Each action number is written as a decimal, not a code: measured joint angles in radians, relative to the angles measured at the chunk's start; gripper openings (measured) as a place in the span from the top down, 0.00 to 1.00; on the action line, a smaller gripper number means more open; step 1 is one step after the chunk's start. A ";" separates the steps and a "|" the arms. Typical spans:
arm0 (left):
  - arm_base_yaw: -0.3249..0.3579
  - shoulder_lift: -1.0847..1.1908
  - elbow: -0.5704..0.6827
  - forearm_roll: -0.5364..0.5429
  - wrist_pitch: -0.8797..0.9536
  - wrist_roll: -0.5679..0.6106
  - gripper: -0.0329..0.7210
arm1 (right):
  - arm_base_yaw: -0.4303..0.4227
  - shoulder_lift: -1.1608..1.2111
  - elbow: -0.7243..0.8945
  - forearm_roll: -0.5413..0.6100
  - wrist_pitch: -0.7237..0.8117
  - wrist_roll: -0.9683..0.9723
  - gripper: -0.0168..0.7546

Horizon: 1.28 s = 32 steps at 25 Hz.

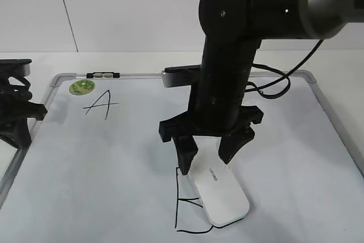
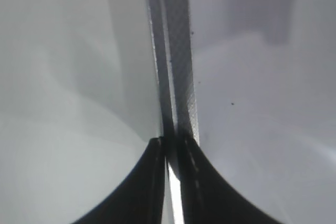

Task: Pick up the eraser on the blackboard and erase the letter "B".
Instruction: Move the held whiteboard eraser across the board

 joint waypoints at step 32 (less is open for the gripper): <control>0.000 0.000 -0.001 0.000 0.000 0.000 0.89 | 0.002 -0.380 0.376 -0.078 -0.301 0.014 0.21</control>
